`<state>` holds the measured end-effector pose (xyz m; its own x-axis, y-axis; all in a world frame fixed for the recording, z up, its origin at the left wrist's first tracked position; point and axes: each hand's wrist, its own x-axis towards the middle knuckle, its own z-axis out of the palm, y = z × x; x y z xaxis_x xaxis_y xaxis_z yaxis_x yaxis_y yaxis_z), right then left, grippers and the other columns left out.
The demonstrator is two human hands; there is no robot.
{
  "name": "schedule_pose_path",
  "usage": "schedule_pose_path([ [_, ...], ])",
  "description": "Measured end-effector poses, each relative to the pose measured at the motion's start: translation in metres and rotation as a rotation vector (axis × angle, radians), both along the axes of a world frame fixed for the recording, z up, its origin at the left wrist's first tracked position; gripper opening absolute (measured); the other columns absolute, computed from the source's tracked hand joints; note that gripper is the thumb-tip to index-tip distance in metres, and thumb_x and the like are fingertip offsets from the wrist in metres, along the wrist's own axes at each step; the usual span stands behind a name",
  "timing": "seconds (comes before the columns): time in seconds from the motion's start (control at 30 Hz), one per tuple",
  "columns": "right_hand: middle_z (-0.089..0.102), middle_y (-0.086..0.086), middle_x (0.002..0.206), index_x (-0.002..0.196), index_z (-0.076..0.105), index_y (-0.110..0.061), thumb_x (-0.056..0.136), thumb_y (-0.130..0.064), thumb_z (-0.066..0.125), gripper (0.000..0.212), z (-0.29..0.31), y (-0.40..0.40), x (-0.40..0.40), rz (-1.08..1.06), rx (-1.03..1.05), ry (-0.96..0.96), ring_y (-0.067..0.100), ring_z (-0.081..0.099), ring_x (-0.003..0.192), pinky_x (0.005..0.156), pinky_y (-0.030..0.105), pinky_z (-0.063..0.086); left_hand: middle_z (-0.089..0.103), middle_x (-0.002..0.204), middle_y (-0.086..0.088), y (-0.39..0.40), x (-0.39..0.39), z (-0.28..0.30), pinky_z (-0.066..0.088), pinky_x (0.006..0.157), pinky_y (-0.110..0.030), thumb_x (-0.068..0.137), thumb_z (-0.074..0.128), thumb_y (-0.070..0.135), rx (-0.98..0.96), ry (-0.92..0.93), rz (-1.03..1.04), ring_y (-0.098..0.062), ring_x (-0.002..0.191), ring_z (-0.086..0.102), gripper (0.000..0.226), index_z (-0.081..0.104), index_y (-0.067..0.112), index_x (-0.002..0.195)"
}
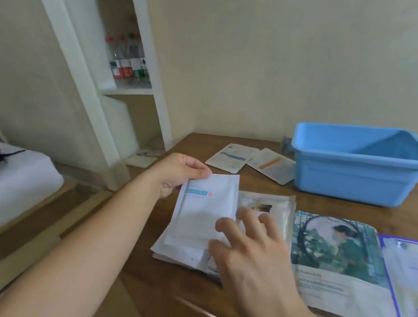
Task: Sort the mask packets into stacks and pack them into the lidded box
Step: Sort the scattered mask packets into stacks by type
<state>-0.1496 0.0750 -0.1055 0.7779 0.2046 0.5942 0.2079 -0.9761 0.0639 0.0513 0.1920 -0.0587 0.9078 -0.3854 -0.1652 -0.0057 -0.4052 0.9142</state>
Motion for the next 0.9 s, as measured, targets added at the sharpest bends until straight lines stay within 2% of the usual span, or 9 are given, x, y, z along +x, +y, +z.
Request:
schedule_pose_path([
  [0.07,0.072,0.004,0.084,0.066,0.075,-0.021,0.06,-0.027,0.081,0.011,-0.005,0.015,0.016,0.012,-0.008,0.115,0.037,0.062,0.096,0.085,0.057,0.046,0.075,0.088,-0.002,0.011,0.013,-0.015,0.055,0.079,-0.034,0.082,0.077,0.013,0.091,-0.037,0.024,-0.02,0.093,0.067,0.009,0.078,0.018,0.074],
  [0.17,0.072,0.005,0.073,0.067,0.076,-0.019,0.066,-0.026,0.076,0.007,-0.018,0.031,0.028,0.009,-0.08,0.193,0.039,0.062,0.095,0.092,0.062,0.042,0.074,0.094,0.002,0.016,0.019,-0.037,0.052,0.094,-0.039,0.081,0.079,0.018,0.236,-0.095,0.015,-0.018,0.104,0.062,0.01,0.078,0.024,0.074],
  [0.27,0.065,0.004,0.062,0.062,0.072,-0.019,0.066,-0.02,0.063,0.011,-0.032,0.038,0.033,-0.017,-0.165,0.185,0.039,0.062,0.089,0.098,0.065,0.036,0.074,0.088,0.002,0.016,0.02,-0.055,0.055,0.092,-0.039,0.082,0.078,0.016,0.288,-0.149,-0.04,-0.016,0.099,0.066,0.011,0.076,0.024,0.075],
  [0.43,0.053,0.003,0.05,0.053,0.065,-0.017,0.058,-0.011,0.071,0.01,-0.034,0.046,0.034,-0.03,-0.239,0.092,0.033,0.06,0.069,0.099,0.068,0.038,0.069,0.086,0.008,0.014,0.019,-0.066,0.053,0.078,-0.03,0.084,0.076,0.021,0.318,-0.309,-0.069,-0.011,0.089,0.062,0.005,0.075,0.024,0.08],
  [0.5,0.044,0.004,0.045,0.048,0.06,-0.016,0.065,0.0,0.053,0.025,-0.039,0.047,0.029,-0.017,-0.254,0.008,0.028,0.054,0.057,0.096,0.067,0.041,0.069,0.084,0.009,0.012,0.018,-0.07,0.051,0.073,-0.029,0.084,0.076,0.022,0.346,-0.34,-0.084,-0.009,0.084,0.061,0.003,0.076,0.024,0.081],
  [0.6,0.037,0.005,0.045,0.047,0.057,-0.018,0.071,0.006,0.023,0.048,-0.049,0.048,0.027,0.022,-0.252,-0.131,0.024,0.046,0.05,0.094,0.065,0.044,0.072,0.087,0.01,0.014,0.018,-0.076,0.055,0.082,-0.034,0.085,0.075,0.024,0.32,-0.328,-0.102,-0.009,0.091,0.064,0.004,0.076,0.025,0.082],
  [0.73,0.036,0.005,0.047,0.049,0.056,-0.018,0.068,0.005,0.037,0.035,-0.057,0.049,0.027,0.036,-0.254,-0.122,0.022,0.039,0.046,0.096,0.064,0.043,0.072,0.092,0.011,0.011,0.017,-0.079,0.051,0.084,-0.028,0.088,0.072,0.023,0.306,-0.351,-0.095,-0.008,0.097,0.063,0.005,0.076,0.026,0.086],
  [0.8,0.039,0.005,0.048,0.051,0.06,-0.02,0.063,-0.001,0.05,0.025,-0.056,0.046,0.027,0.046,-0.266,-0.107,0.022,0.043,0.047,0.099,0.064,0.04,0.073,0.09,0.011,0.01,0.018,-0.081,0.053,0.084,-0.03,0.087,0.072,0.021,0.311,-0.357,-0.099,-0.007,0.094,0.064,0.008,0.076,0.028,0.083],
  [0.9,0.048,0.007,0.054,0.058,0.066,-0.022,0.069,-0.008,0.052,0.022,-0.055,0.042,0.021,-0.013,-0.196,-0.161,0.025,0.054,0.058,0.104,0.061,0.038,0.073,0.084,0.01,0.001,0.021,-0.083,0.053,0.088,-0.037,0.083,0.077,0.02,0.342,-0.468,-0.11,-0.01,0.088,0.066,0.016,0.073,0.033,0.074],
])
